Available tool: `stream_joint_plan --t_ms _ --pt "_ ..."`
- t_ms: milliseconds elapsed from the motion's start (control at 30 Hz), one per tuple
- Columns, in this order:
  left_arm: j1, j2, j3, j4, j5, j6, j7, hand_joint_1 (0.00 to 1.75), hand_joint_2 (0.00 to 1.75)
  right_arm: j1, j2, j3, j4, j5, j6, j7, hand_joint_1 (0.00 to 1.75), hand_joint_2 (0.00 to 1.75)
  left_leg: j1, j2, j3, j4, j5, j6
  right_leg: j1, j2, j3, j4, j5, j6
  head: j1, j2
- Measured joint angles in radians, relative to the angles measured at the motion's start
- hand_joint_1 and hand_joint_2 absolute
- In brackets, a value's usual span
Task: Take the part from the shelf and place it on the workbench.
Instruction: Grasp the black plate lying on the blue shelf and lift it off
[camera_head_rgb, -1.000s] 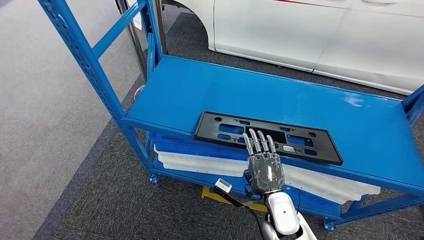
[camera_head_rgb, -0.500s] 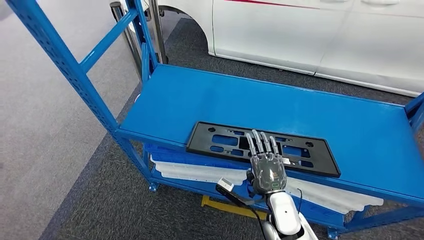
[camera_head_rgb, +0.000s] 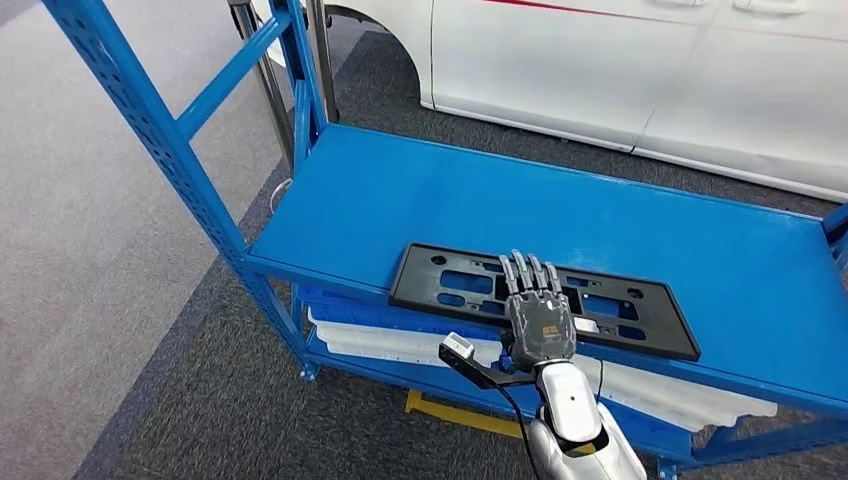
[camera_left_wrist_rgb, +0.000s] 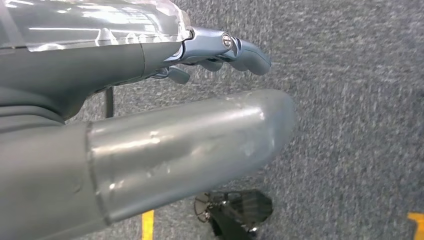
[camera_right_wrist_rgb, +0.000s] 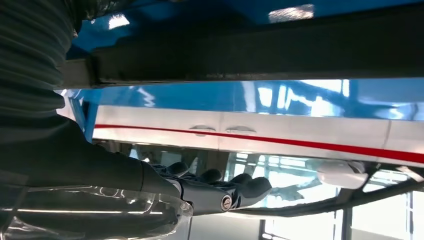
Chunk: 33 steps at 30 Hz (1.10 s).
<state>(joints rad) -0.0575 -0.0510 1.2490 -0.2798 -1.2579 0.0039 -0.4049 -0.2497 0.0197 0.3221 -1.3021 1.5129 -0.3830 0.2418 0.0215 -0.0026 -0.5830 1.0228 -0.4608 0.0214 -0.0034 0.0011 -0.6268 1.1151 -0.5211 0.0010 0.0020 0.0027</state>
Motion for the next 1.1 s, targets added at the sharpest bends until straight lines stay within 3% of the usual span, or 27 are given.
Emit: stream_joint_plan --t_ms 67,100,133,167,267,333,433,467,500,567,633,667,700,733,800,933,1000,1100 --pt "-0.002 0.001 0.000 0.000 -0.001 0.001 0.001 0.00 0.00 -0.013 -0.007 -0.013 0.031 0.008 0.006 0.006 0.00 1.75 0.000 0.000 0.000 0.000 0.000 0.004 -0.004 0.000 -0.057 0.122 -0.058 0.009 0.000 0.000" --pt "-0.001 0.002 0.000 0.000 -0.002 0.001 0.001 0.00 0.00 -0.015 -0.011 -0.018 0.044 0.012 0.009 0.007 0.00 1.75 0.000 0.000 0.000 0.000 -0.001 0.005 -0.005 0.000 -0.082 0.171 -0.073 0.011 0.000 0.000" --pt "-0.001 0.003 0.000 0.000 -0.002 0.001 0.002 0.00 0.00 -0.016 -0.014 -0.022 0.054 0.016 0.012 0.008 0.00 1.75 0.000 -0.001 0.001 0.000 -0.002 0.005 -0.007 0.000 -0.094 0.189 -0.069 0.012 0.000 0.000" --pt "0.000 0.003 0.000 0.000 -0.002 0.001 0.002 0.00 0.00 -0.016 -0.017 -0.025 0.061 0.018 0.015 0.009 0.00 1.75 0.000 -0.001 0.002 0.000 -0.003 0.005 -0.008 0.000 -0.088 0.171 -0.046 0.011 0.000 0.000" --pt "0.000 0.003 0.000 0.000 -0.003 0.001 0.004 0.00 0.00 -0.022 -0.023 -0.032 0.076 0.021 0.020 0.009 0.00 1.75 -0.002 -0.002 0.010 0.001 -0.009 -0.003 -0.007 0.000 -0.004 -0.014 0.048 0.002 0.000 0.000" --pt "-0.003 0.003 0.000 0.000 -0.003 0.001 0.004 0.00 0.00 -0.025 -0.024 -0.034 0.081 0.022 0.021 0.008 0.00 1.75 -0.003 -0.002 0.012 0.000 -0.012 -0.013 -0.001 0.000 0.024 -0.074 0.060 -0.003 0.000 0.000" --pt "-0.004 0.004 0.000 0.000 -0.004 0.002 0.004 0.00 0.00 -0.025 -0.023 -0.033 0.088 0.022 0.022 0.007 0.00 1.75 -0.003 -0.003 0.016 -0.004 -0.014 -0.029 -0.002 -0.001 0.032 -0.089 0.064 -0.015 0.000 0.000" --pt "-0.004 0.004 0.000 0.000 -0.005 0.002 0.004 0.00 0.00 -0.026 -0.023 -0.033 0.091 0.022 0.023 0.007 0.00 1.75 -0.003 -0.003 0.010 0.012 -0.027 -0.033 -0.004 -0.004 0.036 -0.097 0.068 -0.022 -0.001 0.000" --pt "-0.003 0.004 0.000 0.000 -0.005 0.003 0.005 0.00 0.00 -0.027 -0.023 -0.033 0.094 0.023 0.023 0.008 0.00 1.75 -0.003 -0.003 -0.006 0.048 -0.052 -0.036 -0.007 -0.007 0.040 -0.105 0.072 -0.027 -0.001 0.000" --pt "-0.002 0.006 0.001 0.000 -0.006 0.005 0.005 0.00 0.00 -0.028 -0.023 -0.036 0.103 0.025 0.025 0.011 0.00 1.75 -0.001 -0.003 -0.061 0.171 -0.120 -0.040 -0.006 -0.013 0.040 -0.108 0.075 -0.033 -0.001 0.000" --pt "0.001 0.008 0.002 0.000 -0.006 0.007 0.006 0.00 0.00 -0.028 -0.024 -0.044 0.115 0.026 0.026 0.013 0.00 1.75 0.000 -0.002 -0.101 0.263 -0.151 -0.044 -0.006 -0.016 0.037 -0.107 0.076 -0.033 -0.001 0.000" --pt "0.002 0.009 0.002 0.000 -0.006 0.007 0.006 0.00 0.00 -0.029 -0.026 -0.050 0.121 0.027 0.026 0.015 0.00 1.75 0.001 -0.002 -0.097 0.260 -0.140 -0.046 -0.006 -0.017 0.036 -0.105 0.076 -0.032 -0.001 0.000" --pt "0.003 0.010 0.003 0.000 -0.006 0.007 0.006 0.00 0.00 -0.029 -0.028 -0.055 0.126 0.027 0.027 0.016 0.00 1.75 0.003 -0.002 -0.073 0.217 -0.112 -0.047 -0.008 -0.017 0.034 -0.101 0.076 -0.029 -0.001 0.000" --pt "0.003 0.010 0.003 0.000 -0.006 0.007 0.006 0.00 0.00 -0.031 -0.031 -0.061 0.130 0.027 0.027 0.018 0.00 1.75 0.006 -0.002 -0.036 0.149 -0.080 -0.050 -0.009 -0.017 0.032 -0.094 0.074 -0.025 -0.001 0.000" --pt "0.002 0.011 0.003 0.000 -0.008 0.008 0.006 0.00 0.00 -0.034 -0.037 -0.074 0.135 0.027 0.027 0.019 0.00 1.75 0.007 -0.005 0.022 0.039 -0.044 -0.045 -0.006 -0.015 0.024 -0.076 0.068 -0.011 -0.001 0.000" --pt "0.004 0.011 0.004 0.001 -0.011 0.008 0.005 0.00 0.00 -0.037 -0.051 -0.102 0.143 0.024 0.027 0.019 0.00 1.75 0.003 -0.006 0.029 0.012 -0.032 -0.015 -0.007 -0.009 0.016 -0.069 0.070 0.013 0.001 0.000" --pt "0.004 0.011 0.004 0.001 -0.012 0.008 0.004 0.00 0.00 -0.037 -0.059 -0.116 0.144 0.022 0.026 0.019 0.00 1.75 0.004 -0.004 0.026 0.009 -0.025 -0.003 -0.010 -0.007 -0.004 -0.023 0.036 0.022 0.001 0.000" --pt "0.004 0.011 0.005 0.001 -0.012 0.008 0.004 0.00 0.00 -0.036 -0.065 -0.129 0.147 0.020 0.025 0.018 0.00 1.75 0.000 -0.003 0.019 0.010 -0.022 0.003 -0.010 -0.006 -0.086 0.159 -0.057 0.029 0.001 0.000"
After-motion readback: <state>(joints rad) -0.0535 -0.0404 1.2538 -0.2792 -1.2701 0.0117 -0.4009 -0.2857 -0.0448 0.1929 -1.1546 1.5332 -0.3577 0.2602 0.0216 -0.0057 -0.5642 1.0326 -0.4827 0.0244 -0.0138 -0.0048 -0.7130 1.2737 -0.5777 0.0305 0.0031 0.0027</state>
